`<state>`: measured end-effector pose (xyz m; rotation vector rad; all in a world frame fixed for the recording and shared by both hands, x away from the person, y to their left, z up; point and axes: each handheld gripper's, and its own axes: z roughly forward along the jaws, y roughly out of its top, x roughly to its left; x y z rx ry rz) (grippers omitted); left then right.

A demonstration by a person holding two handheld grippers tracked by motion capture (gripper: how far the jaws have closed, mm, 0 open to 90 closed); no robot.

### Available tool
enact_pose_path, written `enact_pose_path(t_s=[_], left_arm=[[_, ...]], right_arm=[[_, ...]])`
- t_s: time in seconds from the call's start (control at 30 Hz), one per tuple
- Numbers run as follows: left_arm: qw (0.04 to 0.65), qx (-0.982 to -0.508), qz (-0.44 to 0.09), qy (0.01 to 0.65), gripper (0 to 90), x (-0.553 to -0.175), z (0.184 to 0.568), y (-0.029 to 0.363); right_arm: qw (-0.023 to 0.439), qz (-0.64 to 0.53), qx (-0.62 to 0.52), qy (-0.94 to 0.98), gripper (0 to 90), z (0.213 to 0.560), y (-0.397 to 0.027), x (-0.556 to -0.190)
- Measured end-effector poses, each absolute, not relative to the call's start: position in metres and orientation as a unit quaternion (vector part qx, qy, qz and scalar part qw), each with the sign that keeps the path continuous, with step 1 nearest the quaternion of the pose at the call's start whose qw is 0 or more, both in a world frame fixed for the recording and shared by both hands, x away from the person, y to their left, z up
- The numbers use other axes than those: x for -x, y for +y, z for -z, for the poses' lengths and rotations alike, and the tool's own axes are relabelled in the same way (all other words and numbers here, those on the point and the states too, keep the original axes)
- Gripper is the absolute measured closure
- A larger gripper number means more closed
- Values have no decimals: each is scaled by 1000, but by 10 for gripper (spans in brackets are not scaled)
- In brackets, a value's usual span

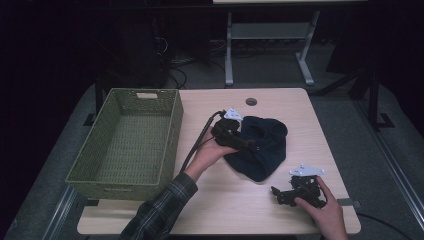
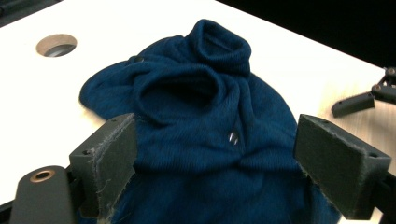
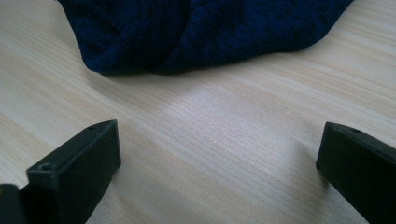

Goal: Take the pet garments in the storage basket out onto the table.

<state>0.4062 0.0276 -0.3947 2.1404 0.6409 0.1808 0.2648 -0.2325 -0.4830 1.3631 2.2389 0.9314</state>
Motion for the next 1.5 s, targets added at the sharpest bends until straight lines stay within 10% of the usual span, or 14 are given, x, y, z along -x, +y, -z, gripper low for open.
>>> enact_pose_path(t_s=[1.5], left_arm=[[363,-874,-109,305,128,-312,464,111]], right_arm=[[181,-330,-479,793,0,483,-233,-265]])
